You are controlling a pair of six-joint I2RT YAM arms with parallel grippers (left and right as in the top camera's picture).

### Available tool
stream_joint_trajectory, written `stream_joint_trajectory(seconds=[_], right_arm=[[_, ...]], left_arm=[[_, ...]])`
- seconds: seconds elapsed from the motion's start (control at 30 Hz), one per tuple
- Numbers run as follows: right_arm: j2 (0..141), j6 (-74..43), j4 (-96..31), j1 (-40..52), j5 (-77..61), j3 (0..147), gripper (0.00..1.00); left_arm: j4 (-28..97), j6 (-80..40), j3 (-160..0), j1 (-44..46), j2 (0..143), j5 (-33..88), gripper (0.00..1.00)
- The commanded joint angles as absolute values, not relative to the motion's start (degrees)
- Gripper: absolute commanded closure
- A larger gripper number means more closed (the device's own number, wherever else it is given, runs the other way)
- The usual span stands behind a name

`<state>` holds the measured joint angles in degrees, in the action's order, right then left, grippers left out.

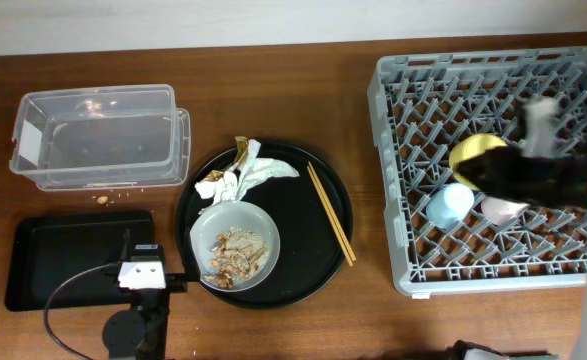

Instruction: Sort waste into correct bins and load items into the dishwasher rack

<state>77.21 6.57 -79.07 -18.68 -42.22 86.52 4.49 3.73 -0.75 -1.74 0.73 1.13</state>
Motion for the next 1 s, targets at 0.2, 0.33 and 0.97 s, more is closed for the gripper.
stream_joint_trajectory(seconds=[0.2,0.33,0.97], right_arm=[[80.1,5.5,-68.4,9.9,-43.8,87.4,0.54],[85.3,-11.4,-66.6,18.2,-18.0,87.4,0.52],[113.8,-24.3,-56.9,36.4,8.6,87.4,0.56]], left_arm=[[4.6,4.8,-0.5,-1.5,0.4,1.8,0.01],[4.6,4.8,-0.5,-1.5,0.4,1.8,0.01],[4.6,4.8,-0.5,-1.5,0.4,1.8,0.01]])
